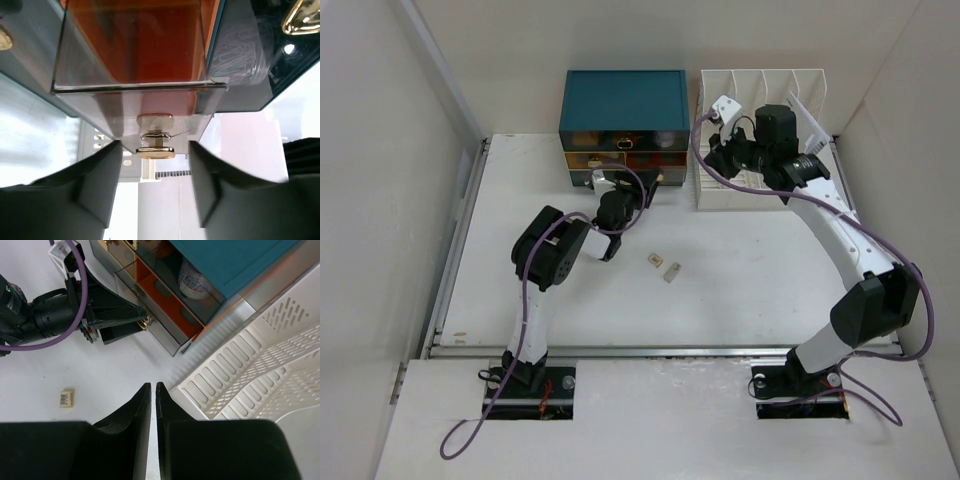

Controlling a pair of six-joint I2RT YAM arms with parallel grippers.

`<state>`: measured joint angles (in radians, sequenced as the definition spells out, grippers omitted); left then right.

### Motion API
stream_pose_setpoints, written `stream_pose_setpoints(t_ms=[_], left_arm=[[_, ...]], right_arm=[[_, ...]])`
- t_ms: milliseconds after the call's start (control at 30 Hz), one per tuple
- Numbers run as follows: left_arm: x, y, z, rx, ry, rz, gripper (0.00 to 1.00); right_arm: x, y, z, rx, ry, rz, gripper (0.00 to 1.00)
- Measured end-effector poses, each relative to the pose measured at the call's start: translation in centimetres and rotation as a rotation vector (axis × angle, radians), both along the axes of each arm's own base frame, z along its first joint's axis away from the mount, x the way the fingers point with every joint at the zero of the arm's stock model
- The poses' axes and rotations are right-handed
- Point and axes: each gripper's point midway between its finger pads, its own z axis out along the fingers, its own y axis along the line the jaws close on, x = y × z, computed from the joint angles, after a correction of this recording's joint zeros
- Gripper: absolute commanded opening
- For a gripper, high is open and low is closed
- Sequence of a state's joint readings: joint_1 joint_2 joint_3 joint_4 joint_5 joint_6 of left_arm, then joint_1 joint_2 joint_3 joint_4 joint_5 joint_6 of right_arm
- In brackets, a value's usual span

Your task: Organize the desk

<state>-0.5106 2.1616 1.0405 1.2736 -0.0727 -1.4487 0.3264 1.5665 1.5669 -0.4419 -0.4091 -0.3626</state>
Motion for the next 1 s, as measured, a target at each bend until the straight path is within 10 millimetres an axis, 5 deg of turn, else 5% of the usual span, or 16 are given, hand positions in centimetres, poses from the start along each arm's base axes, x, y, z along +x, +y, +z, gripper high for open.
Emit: stream_pose_setpoints(t_ms=[100,200,433,633,733,767,800,833,1000], left_arm=[[-0.3,-0.1,-0.2,0.002,0.003,-0.013,0.72],[-0.5,-0.2,-0.4,0.008,0.005,-0.022,0.78],[-2.2,0.1,-2.0,0.045,0.036,-0.057,0.77],[-6.8,1.7,-2.0,0.089,0.071,-0.095,0.66],[-9.2,2.2,0.7,0.123,0.02,-0.128,0.53],[-9.8,2.3,2.0,0.147,-0.002,-0.139,0.43],[-10.4,2.3,3.6,0.172,-0.033,-0.145,0.21],[-11.0,2.5,5.3,0.205,-0.065,-0.149,0.13],[-13.9,4.1,11.6,0.427,-0.183,-0.16,0.13]], right_arm=[[0.0,0.0,0.0,0.0,0.0,0.001,0.14],[0.0,0.0,-0.1,0.0,0.001,0.002,0.14],[0.1,0.1,-0.2,-0.001,0.005,0.002,0.14],[0.0,0.2,-0.5,-0.004,0.011,0.017,0.14],[-0.5,0.6,-1.5,-0.02,0.038,0.07,0.23],[-0.9,0.8,-2.1,-0.029,0.06,0.099,0.23],[-1.2,0.9,-2.7,-0.041,0.078,0.133,0.23],[-1.6,1.2,-3.5,-0.052,0.104,0.168,0.23],[-4.1,1.5,-7.5,-0.116,0.211,0.282,0.29]])
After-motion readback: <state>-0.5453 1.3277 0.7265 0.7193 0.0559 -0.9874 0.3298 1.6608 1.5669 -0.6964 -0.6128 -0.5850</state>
